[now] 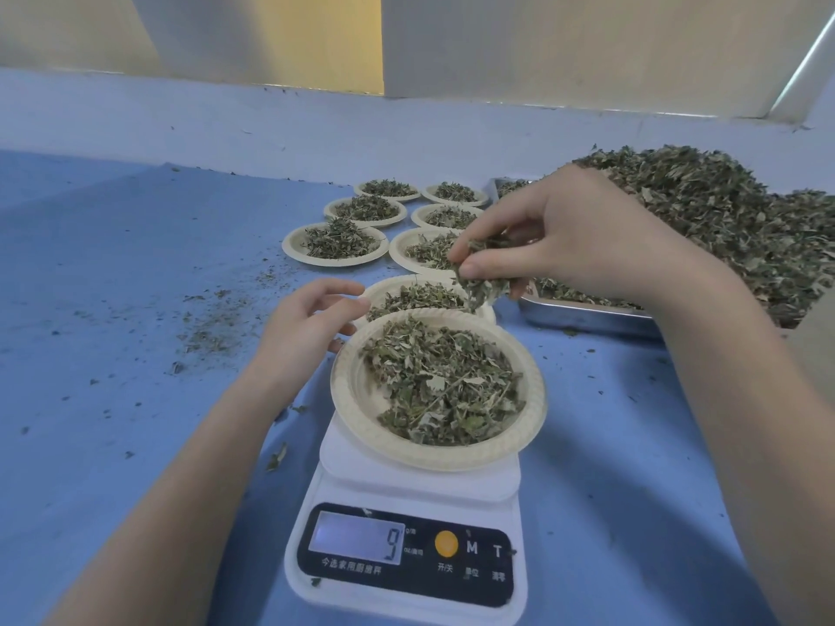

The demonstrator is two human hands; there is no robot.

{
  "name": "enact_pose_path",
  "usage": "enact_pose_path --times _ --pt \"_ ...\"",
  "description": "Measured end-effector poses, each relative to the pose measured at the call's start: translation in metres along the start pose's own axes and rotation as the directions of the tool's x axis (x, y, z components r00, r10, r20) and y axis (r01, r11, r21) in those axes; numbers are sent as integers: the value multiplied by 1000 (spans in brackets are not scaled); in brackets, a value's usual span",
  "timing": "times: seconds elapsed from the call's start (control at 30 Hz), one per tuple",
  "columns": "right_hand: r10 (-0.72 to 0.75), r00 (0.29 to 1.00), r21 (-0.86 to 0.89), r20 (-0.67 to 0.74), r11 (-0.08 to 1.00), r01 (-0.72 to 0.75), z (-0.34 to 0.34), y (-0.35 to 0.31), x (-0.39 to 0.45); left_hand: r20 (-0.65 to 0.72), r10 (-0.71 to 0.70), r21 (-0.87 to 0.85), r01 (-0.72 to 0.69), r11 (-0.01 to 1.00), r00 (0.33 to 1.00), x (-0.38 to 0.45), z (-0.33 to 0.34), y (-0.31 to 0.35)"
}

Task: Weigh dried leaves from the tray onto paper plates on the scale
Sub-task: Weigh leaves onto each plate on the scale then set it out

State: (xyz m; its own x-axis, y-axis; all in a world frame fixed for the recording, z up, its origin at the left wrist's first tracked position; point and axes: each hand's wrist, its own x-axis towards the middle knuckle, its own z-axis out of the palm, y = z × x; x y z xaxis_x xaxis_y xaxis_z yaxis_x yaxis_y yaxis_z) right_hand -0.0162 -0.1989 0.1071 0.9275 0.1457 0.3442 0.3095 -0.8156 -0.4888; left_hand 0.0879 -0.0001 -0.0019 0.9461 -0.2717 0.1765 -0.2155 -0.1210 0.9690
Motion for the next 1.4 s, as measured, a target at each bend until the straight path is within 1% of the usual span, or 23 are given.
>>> enact_pose_path --times 0.1,0.17,0.23,0.27,0.3,0.33,0.37,0.4,0.43,0.53,0.6,0.7,0.8,0.87,0.93,0.97,1.03,1.13,1.2,1.3,1.4 --pt "57 997 -87 -57 994 -61 -3 19 4 -1 -4 -9 4 1000 1000 0 0 0" --pt "98 977 -183 -191 974 -133 -2 43 9 -1 -2 -7 2 1000 1000 0 -1 1" --pt "106 936 -315 -334 924 -217 1 71 12 2 3 4 -3 1000 1000 0 0 0" --pt "149 932 -351 -331 897 -268 5 86 12 2 5 9 -5 1000 1000 0 0 0" --pt "244 935 -377 -257 866 -329 10 100 11 2 6 11 -6 1000 1000 0 0 0" --pt "375 917 -417 -132 818 -395 15 111 9 1 6 10 -6 1000 1000 0 1 0" --pt "494 869 -465 -22 765 -446 20 119 7 0 4 9 -4 1000 1000 0 0 -1" --pt "557 830 -502 27 726 -470 22 124 6 0 2 9 -2 1000 1000 0 0 -1" --pt "559 829 -527 24 712 -464 23 126 6 0 2 8 -2 1000 1000 1 0 -1" --pt "452 887 -494 -96 752 -436 18 120 12 -3 7 12 -7 1000 1000 1 -2 -1" --pt "402 911 -445 -95 801 -400 13 107 15 -1 7 16 -7 1000 1000 1 -2 -1" --pt "300 954 -355 -24 889 -288 10 76 16 2 2 14 -2 1000 1000 1 -1 -1" --pt "149 985 -231 85 965 -127 14 36 16 -6 0 11 0 1000 1000 0 -1 0" --pt "59 989 -154 137 987 -37 21 11 14 -7 2 11 -2 1000 1000 0 -2 0" --pt "8 986 -121 167 993 12 30 -8 11 -6 13 14 -13 1000 1000 -1 -2 1" --pt "-9 984 -142 179 989 35 36 -15 10 -8 17 12 -17 1000 1000 -2 -2 1" --pt "-19 977 -252 211 965 73 49 -24 8 -17 17 6 -17 1000 1000 -3 -2 2" --pt "14 962 -428 274 897 108 64 -28 7 -7 25 15 -25 1000 1000 -3 -1 3" --pt "24 963 -467 268 878 108 67 -27 8 -1 30 34 -30 999 1000 -2 0 2" --pt "-29 983 -478 179 871 113 68 -27 8 -10 19 39 -19 999 1000 0 -1 0" --pt "-23 979 -487 202 865 120 72 -28 6 -26 8 19 -7 1000 1000 1 -2 0"
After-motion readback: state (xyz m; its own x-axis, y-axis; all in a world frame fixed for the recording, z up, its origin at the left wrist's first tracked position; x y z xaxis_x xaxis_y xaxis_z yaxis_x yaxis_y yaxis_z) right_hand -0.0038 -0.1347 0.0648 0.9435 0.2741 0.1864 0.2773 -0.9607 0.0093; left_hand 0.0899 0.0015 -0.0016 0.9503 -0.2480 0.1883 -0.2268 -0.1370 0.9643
